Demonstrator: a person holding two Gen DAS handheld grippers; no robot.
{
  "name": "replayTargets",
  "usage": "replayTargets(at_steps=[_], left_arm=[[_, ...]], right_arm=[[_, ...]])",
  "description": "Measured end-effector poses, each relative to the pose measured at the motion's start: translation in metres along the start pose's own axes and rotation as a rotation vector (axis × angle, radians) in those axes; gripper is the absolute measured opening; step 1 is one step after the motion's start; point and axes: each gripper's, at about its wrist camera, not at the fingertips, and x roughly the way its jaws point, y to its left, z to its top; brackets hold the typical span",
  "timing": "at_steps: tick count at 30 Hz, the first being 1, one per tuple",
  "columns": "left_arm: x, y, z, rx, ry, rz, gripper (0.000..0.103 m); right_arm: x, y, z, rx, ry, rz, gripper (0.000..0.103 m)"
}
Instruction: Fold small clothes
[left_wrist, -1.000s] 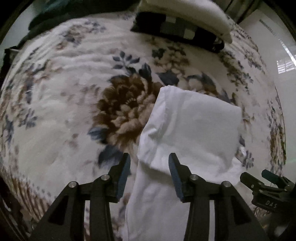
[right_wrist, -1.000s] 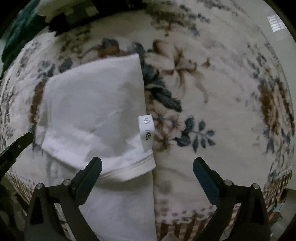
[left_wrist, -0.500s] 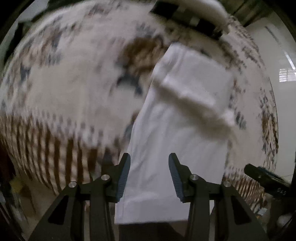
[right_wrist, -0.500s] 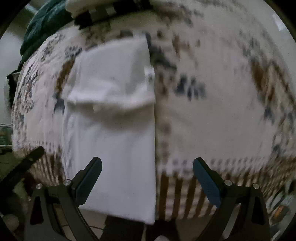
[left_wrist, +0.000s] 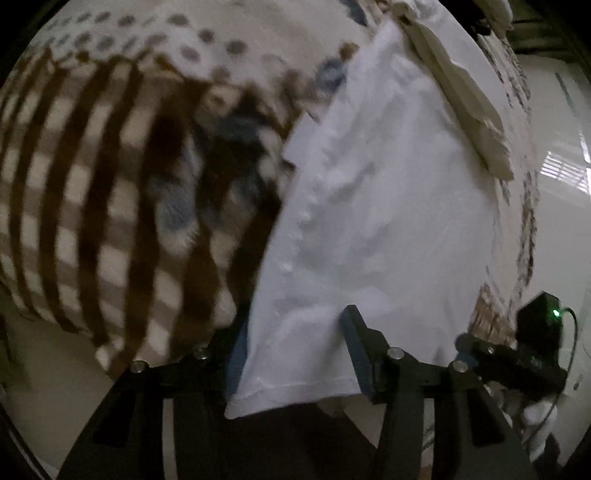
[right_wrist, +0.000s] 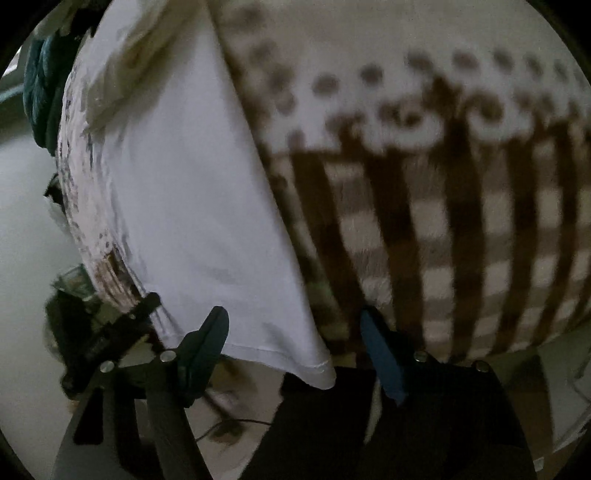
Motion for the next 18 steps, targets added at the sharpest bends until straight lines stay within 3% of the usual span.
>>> replayTargets(at_steps=[2, 3, 4, 5, 6, 7, 8, 14, 18], left_arm=[[0.002, -0.005, -0.004, 0.021, -0.011, -0.001, 0.044], [0.003, -0.008, -0.006, 0.025, -0.018, 0.003, 0.032], [0.004, -0.01, -0.008, 0.028, -0.015, 0.003, 0.006], [0.003, -0.011, -0.011, 0.029, -0.014, -0.013, 0.005], [-0.001, -0.012, -0.009, 0.022, -0.024, -0.017, 0.005], [-0.004, -0.013, -0.01, 0.02, -0.029, -0.021, 0.004], [-0.008, -0.014, -0.013, 0.019, -0.036, -0.029, 0.004], [-0.051, -0.027, -0.008, -0.03, -0.079, -0.138, 0.004], [-0.093, -0.052, 0.017, -0.02, -0.164, -0.191, 0.004]], right_arm=[[0.005, -0.005, -0.002, 0.016, 0.01, 0.028, 0.075], [0.008, -0.007, -0.003, 0.023, 0.014, 0.033, 0.069], [0.011, -0.007, -0.004, 0.03, 0.019, 0.035, 0.064], [0.012, -0.007, -0.006, 0.034, 0.023, 0.035, 0.047], [0.014, -0.007, -0.008, 0.035, 0.028, 0.04, 0.036], [0.014, -0.006, -0.011, 0.031, 0.033, 0.051, 0.017], [0.013, -0.005, -0.013, 0.03, 0.029, 0.064, 0.008], [-0.018, 0.012, -0.028, 0.024, -0.003, 0.214, 0.005], [-0.06, 0.042, -0.022, -0.029, -0.069, 0.276, 0.005]])
